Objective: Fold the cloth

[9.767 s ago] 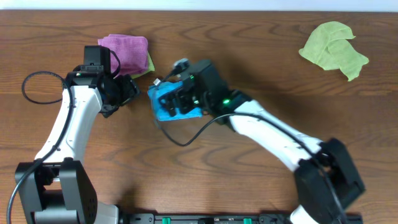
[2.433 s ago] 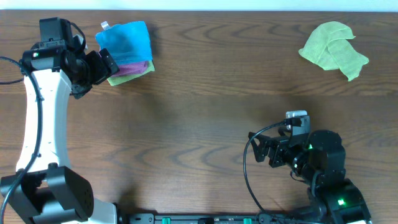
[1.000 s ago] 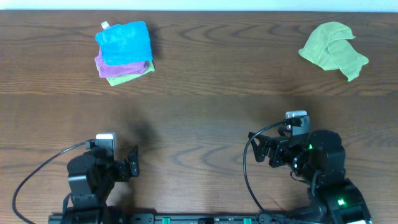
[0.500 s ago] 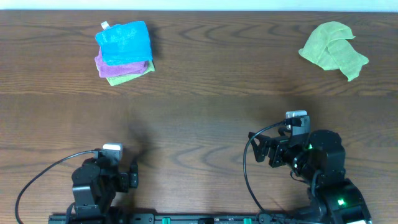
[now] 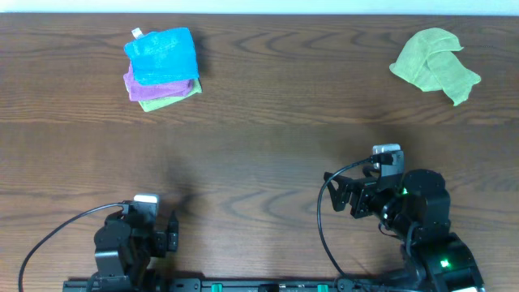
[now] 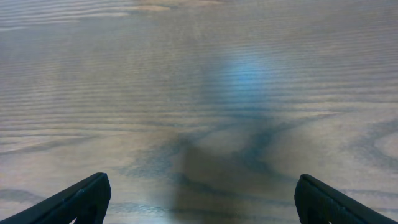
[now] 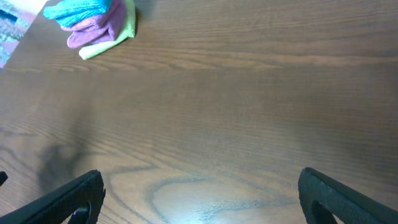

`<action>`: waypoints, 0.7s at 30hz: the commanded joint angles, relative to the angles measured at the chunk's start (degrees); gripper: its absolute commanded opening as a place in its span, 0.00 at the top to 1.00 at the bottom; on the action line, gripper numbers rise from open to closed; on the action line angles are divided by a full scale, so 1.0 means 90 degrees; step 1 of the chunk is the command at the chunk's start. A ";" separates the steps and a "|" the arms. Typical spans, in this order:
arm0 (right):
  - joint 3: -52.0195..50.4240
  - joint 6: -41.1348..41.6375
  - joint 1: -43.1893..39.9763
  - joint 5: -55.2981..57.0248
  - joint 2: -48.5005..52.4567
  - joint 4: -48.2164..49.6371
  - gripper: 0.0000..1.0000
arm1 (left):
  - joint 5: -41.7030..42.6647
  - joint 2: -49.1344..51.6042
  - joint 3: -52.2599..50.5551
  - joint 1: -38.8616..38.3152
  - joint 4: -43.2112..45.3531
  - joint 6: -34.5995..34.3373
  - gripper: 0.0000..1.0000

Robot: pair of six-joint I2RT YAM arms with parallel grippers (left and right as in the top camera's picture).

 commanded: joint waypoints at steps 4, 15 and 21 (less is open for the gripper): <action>-0.0017 0.0044 -0.0070 -0.0024 -0.0015 -0.0010 0.01 | -0.0323 -0.0396 -0.0083 -0.0039 -0.0126 -0.0027 0.05; -0.0017 0.0041 -0.0070 -0.0024 -0.0015 -0.0010 0.01 | -0.1044 -0.0406 -0.0253 -0.0039 -0.0342 -0.1171 0.05; -0.0017 0.0041 -0.0070 -0.0024 -0.0015 -0.0010 0.01 | -0.1042 -0.0406 -0.0393 -0.0039 -0.0321 -0.1353 0.05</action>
